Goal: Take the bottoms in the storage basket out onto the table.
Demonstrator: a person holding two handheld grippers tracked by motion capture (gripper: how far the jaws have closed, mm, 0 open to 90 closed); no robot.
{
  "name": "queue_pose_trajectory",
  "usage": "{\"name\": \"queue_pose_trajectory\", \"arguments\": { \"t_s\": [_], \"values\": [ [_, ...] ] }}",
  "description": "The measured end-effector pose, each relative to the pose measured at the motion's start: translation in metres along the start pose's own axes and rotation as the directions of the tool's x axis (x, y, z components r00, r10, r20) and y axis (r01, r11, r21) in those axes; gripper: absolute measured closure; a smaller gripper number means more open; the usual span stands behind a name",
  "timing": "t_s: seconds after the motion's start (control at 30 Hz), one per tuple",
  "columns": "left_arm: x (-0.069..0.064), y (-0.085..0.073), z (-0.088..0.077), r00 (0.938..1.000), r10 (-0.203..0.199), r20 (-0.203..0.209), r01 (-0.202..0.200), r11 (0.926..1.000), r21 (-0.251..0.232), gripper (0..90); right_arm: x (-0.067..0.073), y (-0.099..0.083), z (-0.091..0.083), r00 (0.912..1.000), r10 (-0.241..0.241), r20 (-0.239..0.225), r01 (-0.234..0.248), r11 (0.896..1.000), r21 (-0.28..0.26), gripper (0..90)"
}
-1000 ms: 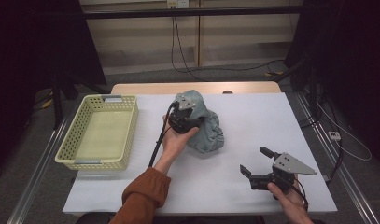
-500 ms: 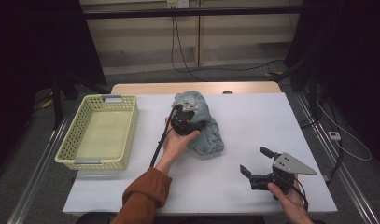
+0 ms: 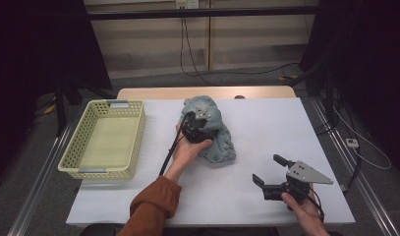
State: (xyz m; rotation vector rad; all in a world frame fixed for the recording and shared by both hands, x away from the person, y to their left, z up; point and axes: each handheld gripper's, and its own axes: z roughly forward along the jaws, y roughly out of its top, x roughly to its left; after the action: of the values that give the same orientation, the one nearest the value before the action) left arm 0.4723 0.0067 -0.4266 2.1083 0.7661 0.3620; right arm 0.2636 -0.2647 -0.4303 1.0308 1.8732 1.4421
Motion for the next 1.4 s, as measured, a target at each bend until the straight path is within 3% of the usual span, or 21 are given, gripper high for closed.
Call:
{"name": "queue_pose_trajectory", "arguments": {
  "t_s": [0.07,0.13,0.6,0.73,0.9,1.07,1.2,1.4],
  "values": [
    [0.001,-0.001,0.002,1.0,-0.008,0.004,0.008,1.0,-0.005,45.9,0.0,0.0,0.0,1.0,0.0,-0.001,0.0,1.0,0.001,2.8],
    [0.002,-0.002,0.003,0.9986,-0.049,0.019,0.049,0.9988,0.0,44.8,0.0,0.0,0.0,1.0,-0.002,-0.001,0.002,1.0,0.001,2.8],
    [-0.001,-0.003,0.006,0.9992,-0.033,0.021,0.033,0.9994,-0.01,33.7,0.0,0.0,0.0,1.0,-0.001,-0.003,0.001,1.0,0.004,3.0],
    [0.0,-0.002,0.007,0.9964,-0.073,0.042,0.075,0.9967,-0.032,28.2,-0.001,0.0,0.001,1.0,0.002,-0.001,-0.002,1.0,0.004,3.0],
    [0.0,0.0,0.005,0.9995,-0.021,0.023,0.022,0.9985,-0.051,23.5,-0.003,-0.001,0.001,0.9999,0.011,-0.002,-0.011,1.0,0.002,3.0],
    [-0.001,0.002,0.002,1.0,0.001,-0.003,-0.001,0.9978,-0.067,15.4,-0.006,-0.001,0.0,0.9999,0.017,0.001,-0.017,1.0,0.0,3.0],
    [0.0,0.003,0.0,0.9993,-0.033,0.015,0.034,0.9964,-0.078,12.1,-0.006,-0.002,0.001,0.9999,0.015,-0.004,-0.015,1.0,0.0,3.0],
    [0.001,0.007,-0.008,0.9997,-0.026,0.004,0.026,0.9949,-0.097,8.2,-0.006,-0.002,0.001,0.9998,0.018,-0.003,-0.018,1.0,0.0,3.0]
  ]
}}
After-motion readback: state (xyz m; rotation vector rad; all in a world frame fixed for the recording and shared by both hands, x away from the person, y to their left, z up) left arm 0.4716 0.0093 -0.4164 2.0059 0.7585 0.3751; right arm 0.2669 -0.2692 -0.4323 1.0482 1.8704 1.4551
